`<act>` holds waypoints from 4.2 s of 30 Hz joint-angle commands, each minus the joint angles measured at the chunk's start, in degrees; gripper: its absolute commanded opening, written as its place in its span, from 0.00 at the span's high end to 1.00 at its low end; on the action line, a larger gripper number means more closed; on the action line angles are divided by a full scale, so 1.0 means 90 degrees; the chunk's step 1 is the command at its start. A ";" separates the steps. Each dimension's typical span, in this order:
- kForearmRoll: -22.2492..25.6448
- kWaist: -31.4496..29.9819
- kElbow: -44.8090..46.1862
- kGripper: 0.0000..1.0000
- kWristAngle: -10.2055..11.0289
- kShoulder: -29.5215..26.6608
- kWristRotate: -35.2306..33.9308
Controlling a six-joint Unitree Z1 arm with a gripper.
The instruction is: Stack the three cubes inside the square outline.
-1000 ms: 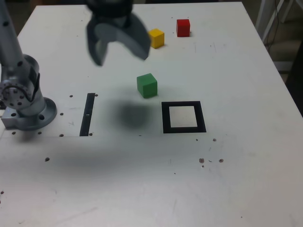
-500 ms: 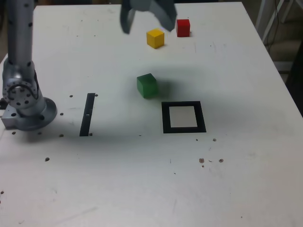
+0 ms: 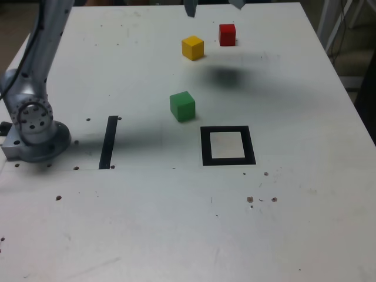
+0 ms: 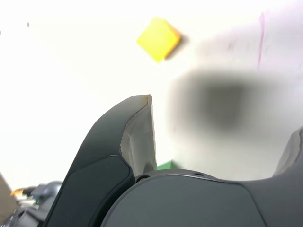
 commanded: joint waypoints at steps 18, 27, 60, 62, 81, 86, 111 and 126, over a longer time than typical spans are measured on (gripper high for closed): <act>0.0103 0.0717 -0.1907 0.03 0.0214 0.1933 0.0332; 0.0098 0.0725 -0.2349 0.03 0.0282 0.2398 0.0388; 0.0089 0.0741 -0.2837 0.35 0.0017 0.2886 0.0391; 0.0086 0.0744 -0.2843 0.36 0.0011 0.2896 0.0391; 0.0047 0.0784 -0.2978 0.54 -0.0040 0.2949 0.0387; 0.0041 0.0784 -0.2986 0.67 -0.0040 0.2939 0.0387; -0.0058 -0.0664 0.0129 0.74 0.0030 0.0062 -0.0835; -0.1434 -0.3152 0.4478 0.74 -0.0583 -0.2246 -0.3727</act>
